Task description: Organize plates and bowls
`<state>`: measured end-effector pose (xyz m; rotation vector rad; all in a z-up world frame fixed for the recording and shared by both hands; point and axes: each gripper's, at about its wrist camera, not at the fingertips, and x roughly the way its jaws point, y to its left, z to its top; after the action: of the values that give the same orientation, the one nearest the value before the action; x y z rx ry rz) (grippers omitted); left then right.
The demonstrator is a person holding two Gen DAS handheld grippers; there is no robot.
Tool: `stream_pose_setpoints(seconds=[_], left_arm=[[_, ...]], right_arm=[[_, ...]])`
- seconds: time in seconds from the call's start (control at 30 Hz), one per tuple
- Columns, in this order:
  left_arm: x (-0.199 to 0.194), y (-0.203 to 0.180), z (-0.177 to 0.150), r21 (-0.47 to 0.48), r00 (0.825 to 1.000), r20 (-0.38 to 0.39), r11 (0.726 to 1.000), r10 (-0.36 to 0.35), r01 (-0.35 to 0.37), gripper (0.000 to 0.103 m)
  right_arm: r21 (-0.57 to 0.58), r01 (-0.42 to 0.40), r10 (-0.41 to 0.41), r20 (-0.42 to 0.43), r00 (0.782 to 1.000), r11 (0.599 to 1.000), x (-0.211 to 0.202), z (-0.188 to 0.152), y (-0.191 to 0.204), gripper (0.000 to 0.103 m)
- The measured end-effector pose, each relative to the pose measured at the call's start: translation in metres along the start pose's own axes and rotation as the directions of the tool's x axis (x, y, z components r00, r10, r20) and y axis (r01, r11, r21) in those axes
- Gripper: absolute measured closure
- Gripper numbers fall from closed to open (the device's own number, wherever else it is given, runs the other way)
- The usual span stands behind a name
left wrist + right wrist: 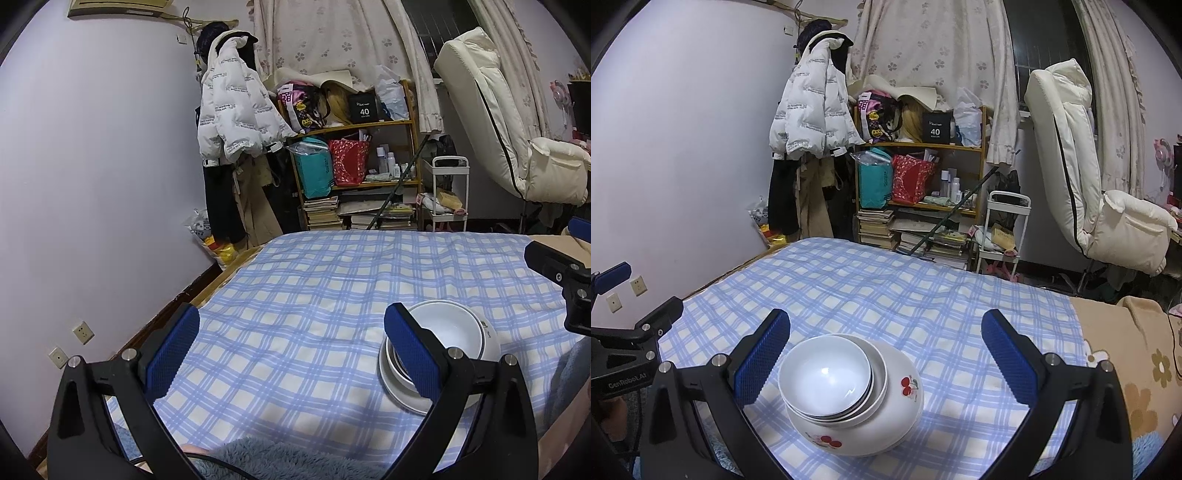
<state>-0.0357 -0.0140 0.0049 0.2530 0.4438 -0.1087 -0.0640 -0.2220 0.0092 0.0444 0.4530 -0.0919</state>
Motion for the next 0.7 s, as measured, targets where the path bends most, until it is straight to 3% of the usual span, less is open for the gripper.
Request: stream_pose_setpoints(seconds=[0.7], left_arm=[[-0.0061, 0.002, 0.0051, 0.0, 1.0, 0.018, 1.0, 0.02, -0.02, 0.004]], right_arm=[[0.004, 0.004, -0.003, -0.006, 1.0, 1.0, 0.0015, -0.0036, -0.0053, 0.0]])
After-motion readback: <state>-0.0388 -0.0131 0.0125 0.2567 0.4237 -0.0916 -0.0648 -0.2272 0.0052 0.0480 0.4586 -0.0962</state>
